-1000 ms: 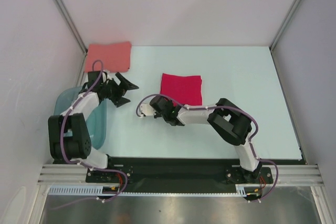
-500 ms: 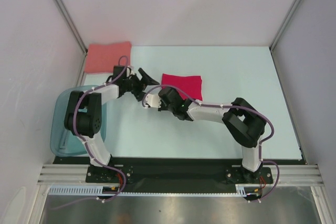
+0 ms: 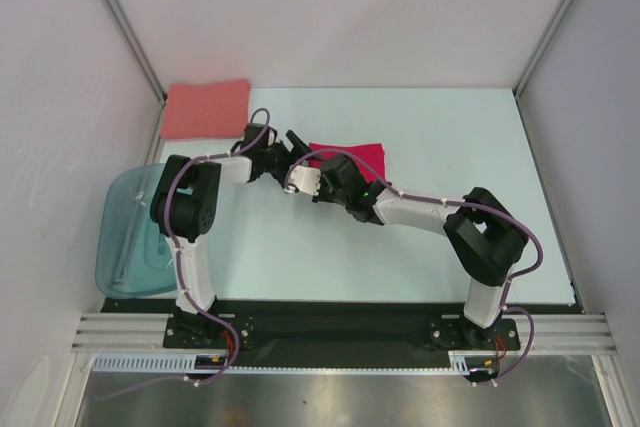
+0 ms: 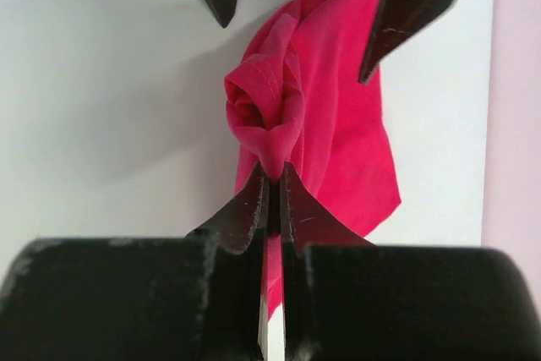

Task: Fold and stack the t-shirts
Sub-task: Neatly place the folded tshirt to the corner

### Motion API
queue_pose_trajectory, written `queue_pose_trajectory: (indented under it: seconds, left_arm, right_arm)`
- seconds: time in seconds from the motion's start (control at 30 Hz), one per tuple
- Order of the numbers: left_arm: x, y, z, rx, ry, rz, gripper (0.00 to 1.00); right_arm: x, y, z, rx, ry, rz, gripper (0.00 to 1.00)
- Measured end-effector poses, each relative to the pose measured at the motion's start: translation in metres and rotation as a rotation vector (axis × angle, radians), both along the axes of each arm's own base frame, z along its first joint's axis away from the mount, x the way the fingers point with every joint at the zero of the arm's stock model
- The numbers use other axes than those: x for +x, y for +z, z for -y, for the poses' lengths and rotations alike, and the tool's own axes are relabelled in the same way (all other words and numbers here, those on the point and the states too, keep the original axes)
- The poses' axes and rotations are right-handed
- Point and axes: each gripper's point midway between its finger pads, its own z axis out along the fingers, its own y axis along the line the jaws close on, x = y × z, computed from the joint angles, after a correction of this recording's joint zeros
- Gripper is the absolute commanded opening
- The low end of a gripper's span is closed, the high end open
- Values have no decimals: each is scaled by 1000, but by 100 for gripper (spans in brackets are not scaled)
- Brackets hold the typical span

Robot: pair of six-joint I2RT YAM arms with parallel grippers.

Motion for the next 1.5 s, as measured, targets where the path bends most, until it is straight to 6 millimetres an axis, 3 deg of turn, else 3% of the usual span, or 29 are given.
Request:
queue_pose_trajectory:
  seconds: [0.1, 0.23, 0.47, 0.53, 0.57, 0.6, 0.63, 0.7, 0.87, 0.97, 1.1, 1.23, 1.5]
  left_arm:
    - [5, 0, 3, -1, 8, 4, 99]
    - [17, -1, 11, -32, 11, 6, 89]
    - [30, -16, 14, -58, 29, -9, 45]
    - [33, -20, 11, -42, 34, -7, 32]
    - [35, -23, 9, -34, 34, -8, 15]
    - [37, -24, 8, -28, 32, -7, 6]
    - [39, -26, 7, -20, 25, 1, 0]
    - [42, -27, 3, 6, 9, 18, 0]
    - [50, -26, -21, 155, -21, 77, 0]
    - [53, -15, -42, 281, -42, 129, 0]
    - [56, 15, -70, 438, -76, 211, 0]
    - [77, 52, -103, 606, -96, 307, 0]
    - [109, 119, -190, 968, -53, 406, 0]
  right_arm:
    - [3, 8, 1, 28, -4, 6, 0]
    - [4, 12, -1, 54, -9, 7, 0]
    - [4, 13, -1, 98, -34, -6, 0]
    - [3, 13, -1, 115, -43, -10, 11]
    - [2, 13, 0, 131, -55, -18, 19]
    - [0, 13, 1, 144, -67, -27, 40]
    - [-2, 13, 1, 162, -82, -37, 49]
    - [-7, 14, 5, 191, -113, -42, 63]
    - [-29, 21, 28, 302, -231, -78, 67]
    - [-38, 33, 50, 383, -310, -85, 68]
    - [-51, 44, 75, 471, -388, -85, 68]
    - [-67, 41, 89, 517, -411, -105, 68]
    - [-87, 31, 107, 556, -427, -134, 67]
